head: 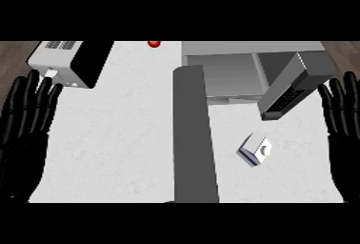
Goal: Pick up the milk, place it into the microwave and close the microwave
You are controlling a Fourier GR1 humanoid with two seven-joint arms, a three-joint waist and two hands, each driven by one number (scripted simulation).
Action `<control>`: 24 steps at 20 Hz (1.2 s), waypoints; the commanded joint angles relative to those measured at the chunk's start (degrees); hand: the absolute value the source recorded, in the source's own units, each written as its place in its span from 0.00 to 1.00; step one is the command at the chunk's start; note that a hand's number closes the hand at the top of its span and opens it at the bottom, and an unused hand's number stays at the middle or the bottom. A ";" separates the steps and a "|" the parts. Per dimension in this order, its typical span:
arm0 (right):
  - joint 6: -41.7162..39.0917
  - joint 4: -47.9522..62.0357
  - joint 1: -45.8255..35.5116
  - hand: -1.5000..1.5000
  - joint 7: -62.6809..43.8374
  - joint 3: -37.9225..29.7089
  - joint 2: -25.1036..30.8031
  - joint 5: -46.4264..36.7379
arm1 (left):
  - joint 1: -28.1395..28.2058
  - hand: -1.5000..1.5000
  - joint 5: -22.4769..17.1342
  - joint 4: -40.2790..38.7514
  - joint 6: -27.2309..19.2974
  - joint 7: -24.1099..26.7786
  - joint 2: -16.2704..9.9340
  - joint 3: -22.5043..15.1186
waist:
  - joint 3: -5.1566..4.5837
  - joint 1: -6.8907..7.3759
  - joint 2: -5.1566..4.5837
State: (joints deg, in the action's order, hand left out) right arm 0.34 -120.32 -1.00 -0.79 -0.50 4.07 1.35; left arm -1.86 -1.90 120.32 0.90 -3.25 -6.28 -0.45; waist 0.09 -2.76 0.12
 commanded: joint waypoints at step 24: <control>58.37 22.49 -14.94 0.00 -12.90 30.82 -4.07 -26.48 | 15.00 0.00 -12.51 2.38 8.16 3.10 1.74 5.47 | -0.10 3.33 -0.09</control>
State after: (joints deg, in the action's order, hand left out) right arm 54.39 -102.27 -15.32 -14.81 30.50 0.06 -24.91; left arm 9.06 -13.21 119.94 7.61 -0.56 -5.03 4.95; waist -0.04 0.45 0.06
